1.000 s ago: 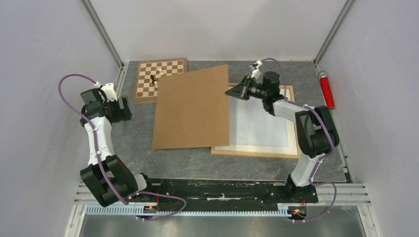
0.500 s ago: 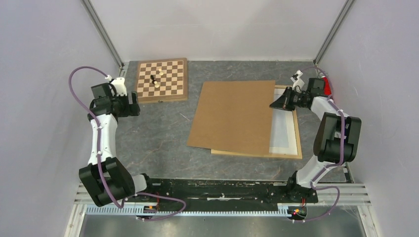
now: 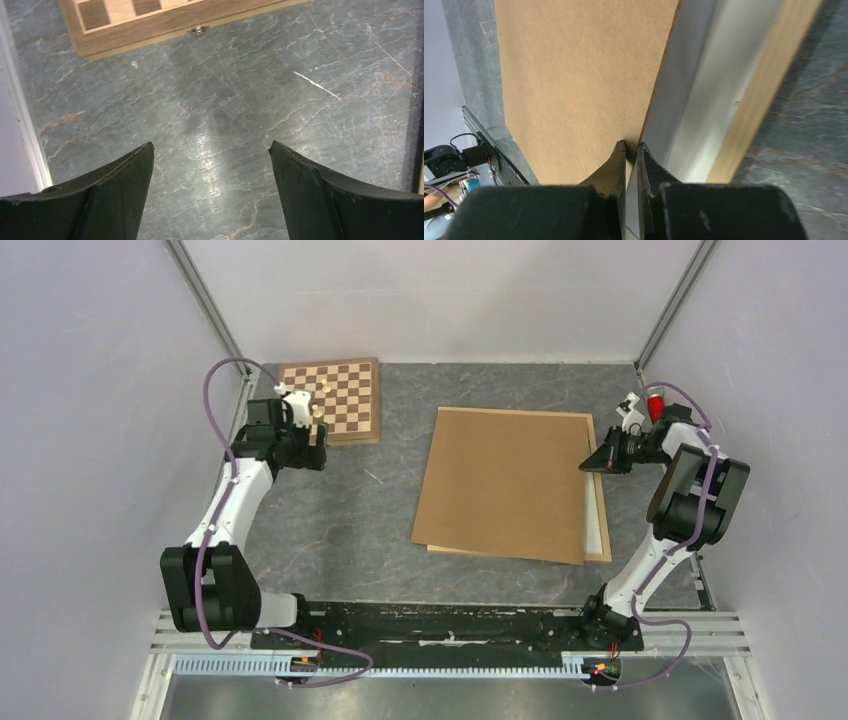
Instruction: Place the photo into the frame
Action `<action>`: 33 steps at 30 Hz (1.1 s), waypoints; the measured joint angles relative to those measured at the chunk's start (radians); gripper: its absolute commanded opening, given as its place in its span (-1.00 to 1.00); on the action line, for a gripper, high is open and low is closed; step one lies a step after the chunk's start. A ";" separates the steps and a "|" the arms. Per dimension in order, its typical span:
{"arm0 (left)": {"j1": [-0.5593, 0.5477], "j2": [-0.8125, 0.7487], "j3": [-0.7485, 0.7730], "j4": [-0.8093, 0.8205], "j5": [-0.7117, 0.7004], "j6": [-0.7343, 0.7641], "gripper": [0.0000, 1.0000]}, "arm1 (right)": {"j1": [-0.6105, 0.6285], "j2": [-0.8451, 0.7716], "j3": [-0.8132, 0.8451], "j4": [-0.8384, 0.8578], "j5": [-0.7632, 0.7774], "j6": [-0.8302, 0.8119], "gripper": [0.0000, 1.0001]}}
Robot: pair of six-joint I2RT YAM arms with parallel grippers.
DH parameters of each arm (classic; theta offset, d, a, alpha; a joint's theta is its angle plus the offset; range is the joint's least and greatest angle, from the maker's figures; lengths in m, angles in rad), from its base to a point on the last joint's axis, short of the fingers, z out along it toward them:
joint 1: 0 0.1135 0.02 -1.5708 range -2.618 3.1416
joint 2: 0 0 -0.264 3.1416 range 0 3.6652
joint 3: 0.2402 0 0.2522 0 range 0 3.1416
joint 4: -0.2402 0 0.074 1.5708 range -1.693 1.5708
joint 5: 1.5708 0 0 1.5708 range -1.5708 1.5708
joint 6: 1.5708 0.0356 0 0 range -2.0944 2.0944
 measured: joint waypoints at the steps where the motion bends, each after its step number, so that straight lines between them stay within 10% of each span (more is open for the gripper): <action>1: -0.019 0.009 0.000 0.006 -0.008 -0.005 0.84 | -0.006 0.015 0.018 -0.011 0.003 -0.014 -1.00; 33: -0.270 0.170 0.066 0.075 -0.092 -0.061 0.82 | -0.032 0.166 0.290 -0.158 0.074 -0.241 -1.00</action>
